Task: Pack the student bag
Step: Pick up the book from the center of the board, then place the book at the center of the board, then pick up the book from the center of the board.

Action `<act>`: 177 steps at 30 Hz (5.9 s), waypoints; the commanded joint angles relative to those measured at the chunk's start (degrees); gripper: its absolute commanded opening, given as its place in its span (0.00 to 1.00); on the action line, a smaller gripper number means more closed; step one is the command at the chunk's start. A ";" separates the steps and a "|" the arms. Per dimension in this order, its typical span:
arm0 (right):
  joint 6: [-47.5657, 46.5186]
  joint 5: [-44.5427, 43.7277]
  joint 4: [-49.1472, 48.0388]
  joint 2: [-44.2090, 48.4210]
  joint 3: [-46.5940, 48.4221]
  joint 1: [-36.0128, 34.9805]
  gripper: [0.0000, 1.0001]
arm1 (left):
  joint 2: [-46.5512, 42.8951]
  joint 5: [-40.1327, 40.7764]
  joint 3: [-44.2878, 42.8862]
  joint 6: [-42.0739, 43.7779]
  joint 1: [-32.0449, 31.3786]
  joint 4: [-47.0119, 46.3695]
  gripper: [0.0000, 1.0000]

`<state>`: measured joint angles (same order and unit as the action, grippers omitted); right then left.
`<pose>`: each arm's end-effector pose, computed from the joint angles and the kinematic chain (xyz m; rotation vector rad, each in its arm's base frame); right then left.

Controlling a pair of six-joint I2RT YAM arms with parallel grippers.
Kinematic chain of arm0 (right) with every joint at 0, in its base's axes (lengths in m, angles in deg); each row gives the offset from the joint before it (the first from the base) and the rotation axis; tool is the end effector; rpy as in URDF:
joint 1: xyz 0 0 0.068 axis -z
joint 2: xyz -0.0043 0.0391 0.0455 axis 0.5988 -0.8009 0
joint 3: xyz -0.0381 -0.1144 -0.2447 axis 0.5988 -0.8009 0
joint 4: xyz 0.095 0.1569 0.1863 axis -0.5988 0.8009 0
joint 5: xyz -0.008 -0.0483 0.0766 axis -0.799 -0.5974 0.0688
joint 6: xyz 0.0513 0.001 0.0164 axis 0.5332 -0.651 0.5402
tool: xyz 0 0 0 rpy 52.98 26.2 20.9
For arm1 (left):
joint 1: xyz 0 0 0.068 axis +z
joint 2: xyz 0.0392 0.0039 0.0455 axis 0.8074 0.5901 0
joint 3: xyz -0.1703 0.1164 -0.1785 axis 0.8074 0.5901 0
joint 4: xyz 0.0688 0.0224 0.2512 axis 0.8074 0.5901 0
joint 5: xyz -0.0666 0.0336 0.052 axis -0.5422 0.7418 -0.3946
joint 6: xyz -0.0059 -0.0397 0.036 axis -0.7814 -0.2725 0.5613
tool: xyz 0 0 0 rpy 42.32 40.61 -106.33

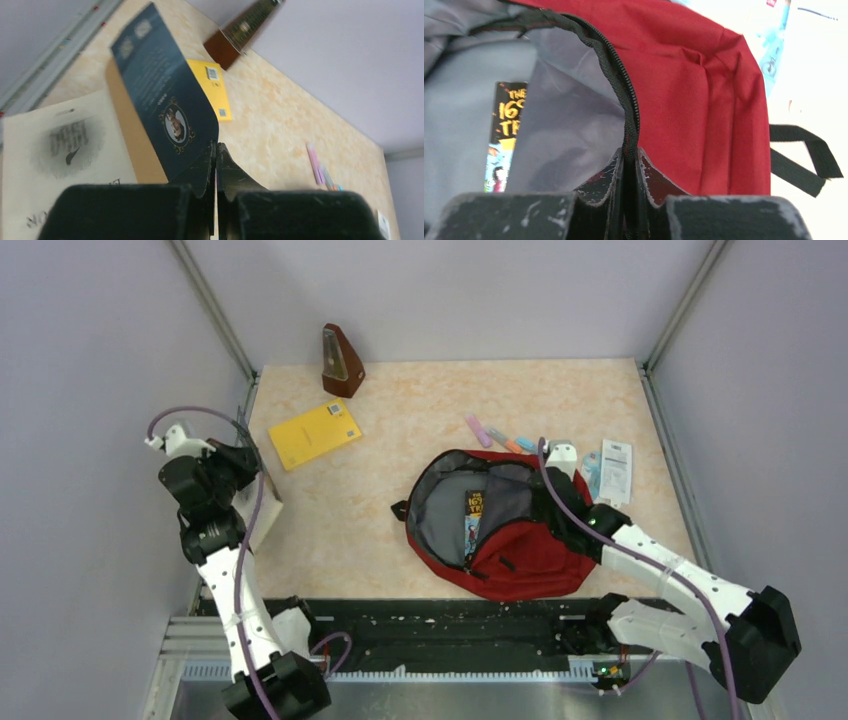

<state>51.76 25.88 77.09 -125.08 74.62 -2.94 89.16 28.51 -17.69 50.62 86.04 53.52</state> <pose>0.1709 0.1179 0.2535 -0.0099 2.1722 0.0072 0.1671 0.0882 0.3422 -0.6407 1.6503 -0.3374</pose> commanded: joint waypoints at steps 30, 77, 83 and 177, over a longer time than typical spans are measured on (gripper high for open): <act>5.31 32.55 -24.37 -7.64 13.79 -5.42 0.89 | -9.60 -4.75 16.61 -17.02 -27.45 -12.60 0.00; -39.53 3.90 -73.00 -55.99 23.72 -26.11 0.00 | -17.72 17.69 18.67 -24.34 -44.43 -1.30 0.21; -44.38 2.24 -71.45 -44.59 19.33 -26.11 0.00 | -20.99 21.95 18.22 -23.16 -44.42 3.69 0.78; 14.67 40.55 -22.56 -31.14 12.26 -11.02 0.42 | 20.30 8.89 34.51 -21.97 -42.84 -31.25 0.21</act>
<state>65.72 65.68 53.52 -159.53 85.09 -13.59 110.49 37.08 16.17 27.58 43.23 22.13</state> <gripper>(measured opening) 0.430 0.300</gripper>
